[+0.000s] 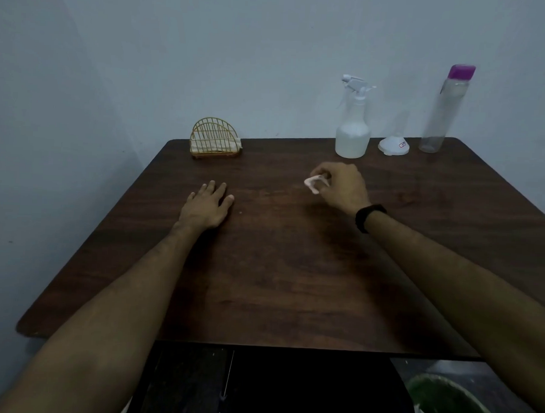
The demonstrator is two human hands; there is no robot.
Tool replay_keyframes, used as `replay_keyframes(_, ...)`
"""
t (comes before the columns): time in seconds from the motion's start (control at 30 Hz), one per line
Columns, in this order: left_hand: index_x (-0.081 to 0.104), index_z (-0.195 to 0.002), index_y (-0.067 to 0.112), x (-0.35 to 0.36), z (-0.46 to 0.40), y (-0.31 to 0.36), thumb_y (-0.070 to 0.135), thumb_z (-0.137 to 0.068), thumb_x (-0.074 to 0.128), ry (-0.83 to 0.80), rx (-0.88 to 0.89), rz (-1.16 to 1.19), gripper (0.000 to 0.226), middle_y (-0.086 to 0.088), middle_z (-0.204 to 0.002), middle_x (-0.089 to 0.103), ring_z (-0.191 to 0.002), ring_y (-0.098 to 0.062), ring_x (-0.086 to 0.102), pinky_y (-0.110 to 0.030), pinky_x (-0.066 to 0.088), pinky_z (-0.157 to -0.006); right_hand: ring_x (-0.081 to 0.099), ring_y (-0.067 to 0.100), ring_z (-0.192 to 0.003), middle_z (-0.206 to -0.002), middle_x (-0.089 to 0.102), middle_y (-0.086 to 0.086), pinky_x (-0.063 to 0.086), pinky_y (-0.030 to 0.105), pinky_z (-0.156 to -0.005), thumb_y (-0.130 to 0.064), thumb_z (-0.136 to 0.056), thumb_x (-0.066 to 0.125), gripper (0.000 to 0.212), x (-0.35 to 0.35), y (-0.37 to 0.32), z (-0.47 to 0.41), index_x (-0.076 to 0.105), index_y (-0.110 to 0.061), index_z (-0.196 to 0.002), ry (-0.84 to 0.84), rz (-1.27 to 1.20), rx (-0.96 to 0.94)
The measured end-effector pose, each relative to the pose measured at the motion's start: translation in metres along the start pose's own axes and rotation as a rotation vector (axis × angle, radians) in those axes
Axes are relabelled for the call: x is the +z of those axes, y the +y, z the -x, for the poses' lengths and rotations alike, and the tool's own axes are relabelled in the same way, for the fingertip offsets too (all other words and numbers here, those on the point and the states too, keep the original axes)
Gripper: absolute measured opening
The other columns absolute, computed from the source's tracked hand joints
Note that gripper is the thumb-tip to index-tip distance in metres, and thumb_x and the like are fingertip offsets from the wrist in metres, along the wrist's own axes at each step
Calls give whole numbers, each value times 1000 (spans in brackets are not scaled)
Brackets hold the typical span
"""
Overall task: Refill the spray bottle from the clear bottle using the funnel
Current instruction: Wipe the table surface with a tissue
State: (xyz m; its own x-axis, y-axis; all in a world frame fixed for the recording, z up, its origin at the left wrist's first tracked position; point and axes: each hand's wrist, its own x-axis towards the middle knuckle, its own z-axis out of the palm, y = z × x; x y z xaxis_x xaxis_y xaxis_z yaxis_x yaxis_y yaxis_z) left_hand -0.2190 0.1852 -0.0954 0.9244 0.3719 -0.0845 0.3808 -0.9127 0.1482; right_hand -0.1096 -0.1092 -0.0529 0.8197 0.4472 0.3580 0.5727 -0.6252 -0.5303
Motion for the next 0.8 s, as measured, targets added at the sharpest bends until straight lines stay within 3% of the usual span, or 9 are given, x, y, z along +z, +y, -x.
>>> replay_keyframes(0.1, 12, -161, 27, 1, 5, -7, 60, -103, 18, 22, -22, -12, 66, -6, -169, 6, -156, -24, 5, -51, 7, -124, 66, 24, -99, -106, 72, 4, 53, 36, -82, -15, -91, 64, 16, 14, 12, 1, 74, -18, -103, -63, 236, -24)
replay_keyframes(0.17, 13, -161, 28, 3, 5, -7, 60, -103, 18, 46, -40, -14, 66, -6, -169, 7, -156, -24, 5, -52, 6, -124, 65, 27, -96, -101, 70, 7, 50, 34, -76, -9, -91, 62, 17, 25, 6, 9, 74, -15, -101, -65, 260, -73)
replay_keyframes(0.3, 13, -161, 27, 6, 5, -5, 56, -104, 17, 59, -69, -14, 64, -10, -169, 6, -156, -27, 4, -51, 6, -124, 64, 18, -97, -105, 71, 3, 53, 30, -87, -6, -92, 63, 23, 39, -29, 29, 77, -16, -106, -147, 112, -277)
replay_keyframes(0.43, 7, -161, 29, -1, 0, -18, 56, -104, 16, -15, -31, -17, 63, -9, -169, 1, -156, -26, 1, -50, 6, -124, 62, 5, -92, -105, 72, -3, 53, 20, -84, -3, -86, 71, 25, 42, -54, 25, 79, -16, -105, -361, -9, -397)
replay_keyframes(0.5, 6, -161, 31, -5, 2, -30, 57, -104, 15, -33, -16, -32, 63, -7, -169, 0, -156, -26, 1, -49, 6, -124, 60, 5, -91, -104, 72, -1, 52, 19, -83, -6, -84, 76, 23, 40, -52, 3, 78, -14, -105, -230, -73, -314)
replay_keyframes(0.6, 6, -160, 35, -2, 8, -40, 59, -103, 14, 8, -72, -48, 63, -6, -169, 1, -156, -25, 0, -52, 3, -124, 65, 19, -99, -110, 70, 10, 56, 31, -90, -6, -87, 74, 20, 48, -36, -26, 78, -11, -106, -19, 34, -143)
replay_keyframes(0.7, 7, -160, 35, 1, 7, -38, 60, -102, 14, 22, -87, -43, 64, -6, -169, 2, -156, -25, 1, -53, 4, -124, 63, 26, -103, -112, 67, 10, 54, 35, -91, 0, -90, 63, 26, 69, -34, -22, 77, -12, -108, -77, 199, -90)
replay_keyframes(0.8, 7, -160, 34, 0, 3, -36, 60, -102, 15, 38, -89, -36, 64, -6, -169, 2, -156, -25, 2, -53, 4, -123, 62, 27, -98, -104, 66, 7, 53, 39, -85, 0, -88, 59, 29, 83, -60, 0, 77, -15, -105, -74, 200, -210)
